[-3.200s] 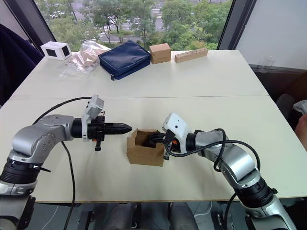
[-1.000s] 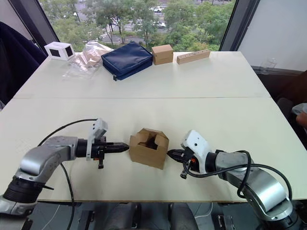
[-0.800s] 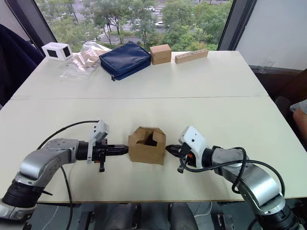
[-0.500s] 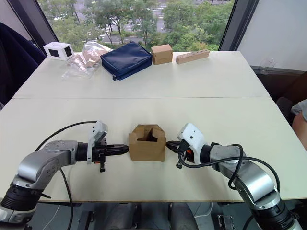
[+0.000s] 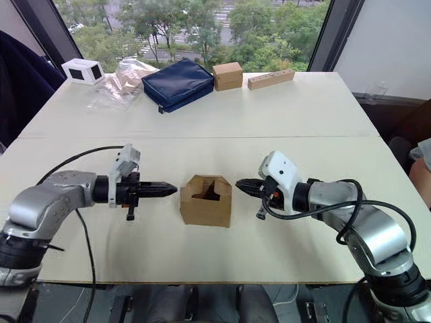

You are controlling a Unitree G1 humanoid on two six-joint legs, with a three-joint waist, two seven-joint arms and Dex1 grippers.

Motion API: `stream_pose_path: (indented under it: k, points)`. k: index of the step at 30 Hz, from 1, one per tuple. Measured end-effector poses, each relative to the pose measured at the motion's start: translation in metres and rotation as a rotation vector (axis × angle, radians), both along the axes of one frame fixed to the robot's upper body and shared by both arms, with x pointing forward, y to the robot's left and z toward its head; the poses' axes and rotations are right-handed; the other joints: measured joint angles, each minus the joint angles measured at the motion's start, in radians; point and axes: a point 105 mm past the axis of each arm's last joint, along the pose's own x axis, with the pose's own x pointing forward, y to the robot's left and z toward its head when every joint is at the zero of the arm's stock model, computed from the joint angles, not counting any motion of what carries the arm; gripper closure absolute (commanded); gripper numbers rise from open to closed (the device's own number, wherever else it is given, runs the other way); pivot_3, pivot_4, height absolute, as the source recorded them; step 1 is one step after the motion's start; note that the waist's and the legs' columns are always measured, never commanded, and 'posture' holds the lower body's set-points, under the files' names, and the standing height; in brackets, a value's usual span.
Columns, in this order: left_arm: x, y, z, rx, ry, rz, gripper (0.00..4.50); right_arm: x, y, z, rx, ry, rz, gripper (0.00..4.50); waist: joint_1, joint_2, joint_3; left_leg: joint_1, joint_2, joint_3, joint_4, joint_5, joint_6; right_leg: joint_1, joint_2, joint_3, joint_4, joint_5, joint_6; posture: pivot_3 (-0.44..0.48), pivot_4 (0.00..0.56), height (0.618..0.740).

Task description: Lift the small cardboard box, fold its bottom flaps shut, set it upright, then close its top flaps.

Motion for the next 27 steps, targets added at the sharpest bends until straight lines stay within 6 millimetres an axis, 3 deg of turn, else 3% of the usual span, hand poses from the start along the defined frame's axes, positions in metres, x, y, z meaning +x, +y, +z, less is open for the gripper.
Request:
stream_pose_path:
  k: [4,8,27]
  points:
    - [0.004,-0.013,-0.014,0.011,0.009,-0.037,4.47,-0.002,0.016,-0.011,0.024,0.057,0.055,4.50,-0.002,0.000,0.000,0.000,0.000,0.000,0.000,0.000,0.000,0.000,0.000,0.000,0.000,0.000,0.000,0.000,0.150,0.740]
    - [0.007,-0.019,-0.014,0.019,-0.018,-0.067,4.47,-0.002,0.025,-0.023,0.014,0.090,0.071,4.50,-0.001,0.000,0.000,0.000,0.000,0.000,0.000,0.000,0.000,0.000,0.000,0.000,0.000,0.000,0.000,0.000,0.150,0.740]
    - [0.007,-0.027,-0.017,0.019,-0.046,-0.091,4.47,0.006,0.023,-0.037,-0.054,0.092,0.053,4.50,-0.001,0.000,0.000,0.000,0.000,0.000,0.000,0.000,0.000,0.000,0.000,0.000,0.000,0.000,0.000,0.000,0.150,0.740]
